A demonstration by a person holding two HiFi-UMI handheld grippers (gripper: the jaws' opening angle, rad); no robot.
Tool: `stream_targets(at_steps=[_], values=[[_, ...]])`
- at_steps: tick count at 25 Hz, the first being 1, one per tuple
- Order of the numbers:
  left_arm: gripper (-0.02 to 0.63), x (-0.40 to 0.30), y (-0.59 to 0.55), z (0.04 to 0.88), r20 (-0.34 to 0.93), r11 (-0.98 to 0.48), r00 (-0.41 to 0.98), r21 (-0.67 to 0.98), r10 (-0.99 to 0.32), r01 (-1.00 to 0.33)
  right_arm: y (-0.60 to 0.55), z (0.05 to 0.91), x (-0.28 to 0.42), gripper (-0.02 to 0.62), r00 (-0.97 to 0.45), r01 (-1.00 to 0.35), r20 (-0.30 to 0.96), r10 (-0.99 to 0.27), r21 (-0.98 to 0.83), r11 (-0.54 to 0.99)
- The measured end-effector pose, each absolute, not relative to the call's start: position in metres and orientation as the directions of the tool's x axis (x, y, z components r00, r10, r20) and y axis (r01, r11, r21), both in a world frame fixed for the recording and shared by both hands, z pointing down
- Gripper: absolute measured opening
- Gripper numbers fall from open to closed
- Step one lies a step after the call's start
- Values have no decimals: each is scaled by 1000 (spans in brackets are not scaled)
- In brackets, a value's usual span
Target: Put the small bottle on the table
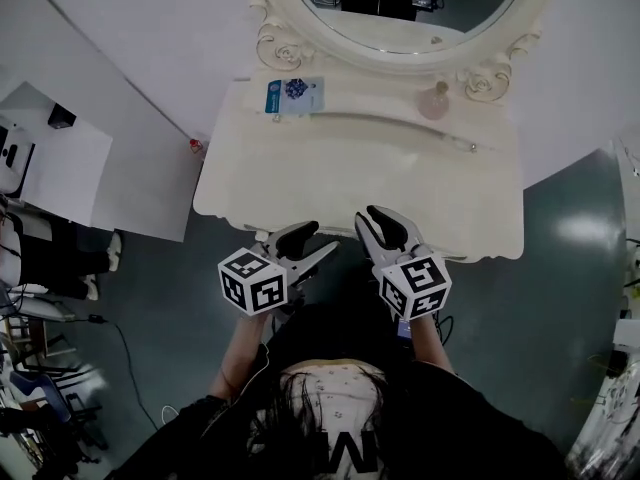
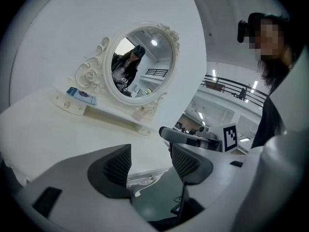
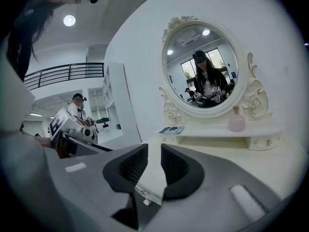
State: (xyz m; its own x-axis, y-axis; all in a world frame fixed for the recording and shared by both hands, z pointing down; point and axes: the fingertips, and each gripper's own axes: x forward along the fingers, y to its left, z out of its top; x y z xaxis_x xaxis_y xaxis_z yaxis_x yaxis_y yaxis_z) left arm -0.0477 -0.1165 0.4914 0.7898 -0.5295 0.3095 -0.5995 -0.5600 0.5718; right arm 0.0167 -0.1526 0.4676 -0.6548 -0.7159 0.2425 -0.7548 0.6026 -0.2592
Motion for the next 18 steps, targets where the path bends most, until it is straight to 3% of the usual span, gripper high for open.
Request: stream_targets(at_steps=[8, 18], values=[[250, -73, -34, 501, 291, -567, 818, 605, -496, -559, -66, 470, -13, 41, -632, -774, 265, -728, -253, 580], [250, -65, 11, 490, 261, -601, 836, 595, -483, -533, -17, 460, -11, 26, -627, -779, 266, -732, -225, 586]])
